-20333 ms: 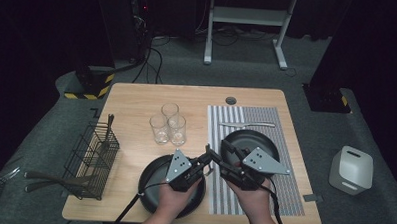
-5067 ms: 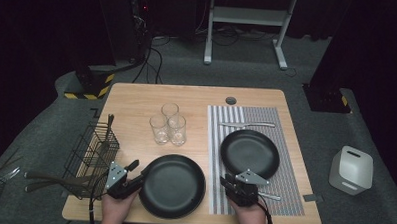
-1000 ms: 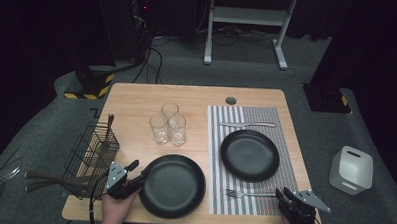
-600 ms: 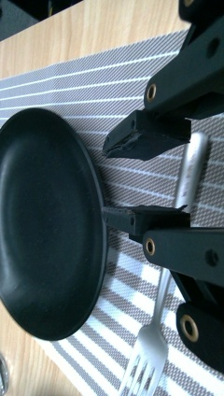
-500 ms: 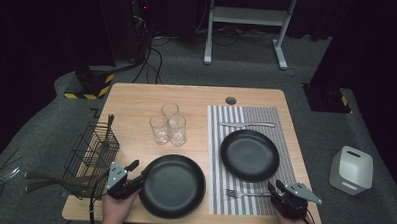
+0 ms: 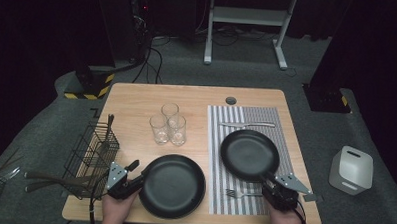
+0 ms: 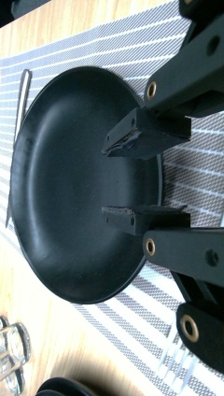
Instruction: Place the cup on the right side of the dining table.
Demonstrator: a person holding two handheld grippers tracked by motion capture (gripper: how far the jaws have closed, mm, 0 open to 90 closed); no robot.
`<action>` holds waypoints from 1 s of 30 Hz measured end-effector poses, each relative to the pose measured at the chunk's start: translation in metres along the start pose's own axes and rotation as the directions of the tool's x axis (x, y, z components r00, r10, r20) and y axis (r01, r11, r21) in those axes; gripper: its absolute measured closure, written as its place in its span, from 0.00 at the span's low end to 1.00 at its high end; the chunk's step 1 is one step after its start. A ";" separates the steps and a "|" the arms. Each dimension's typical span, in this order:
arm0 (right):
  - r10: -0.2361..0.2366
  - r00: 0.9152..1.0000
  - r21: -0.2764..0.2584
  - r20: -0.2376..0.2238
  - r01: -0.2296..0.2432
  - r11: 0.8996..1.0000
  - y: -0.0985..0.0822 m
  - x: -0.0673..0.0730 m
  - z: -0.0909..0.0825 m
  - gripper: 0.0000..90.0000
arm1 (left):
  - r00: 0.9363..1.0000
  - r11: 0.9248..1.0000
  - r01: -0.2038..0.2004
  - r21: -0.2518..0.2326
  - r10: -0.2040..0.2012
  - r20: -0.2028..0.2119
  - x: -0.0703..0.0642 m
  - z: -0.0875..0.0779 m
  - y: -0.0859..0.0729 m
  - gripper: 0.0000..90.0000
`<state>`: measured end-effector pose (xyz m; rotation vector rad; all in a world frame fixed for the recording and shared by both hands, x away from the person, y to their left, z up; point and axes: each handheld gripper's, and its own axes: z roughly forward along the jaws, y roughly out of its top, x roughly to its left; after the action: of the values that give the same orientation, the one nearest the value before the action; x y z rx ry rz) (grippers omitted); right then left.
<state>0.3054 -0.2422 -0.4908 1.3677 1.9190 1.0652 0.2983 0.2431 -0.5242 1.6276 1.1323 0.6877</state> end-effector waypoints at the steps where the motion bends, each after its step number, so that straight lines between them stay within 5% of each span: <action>1: -0.002 1.000 0.001 0.000 0.002 1.000 0.001 0.001 0.001 0.71 | 1.000 1.000 0.000 0.001 0.000 0.001 0.000 0.000 0.000 0.55; 30: -0.052 0.990 -0.015 -0.127 0.051 0.999 0.019 0.031 0.029 0.62 | 1.000 1.000 -0.006 -0.002 0.006 0.028 0.001 0.000 0.000 0.55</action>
<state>0.3278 -0.2011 -0.4896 1.2634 2.0244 1.1622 0.2986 0.2437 -0.5242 1.6349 1.1068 0.6683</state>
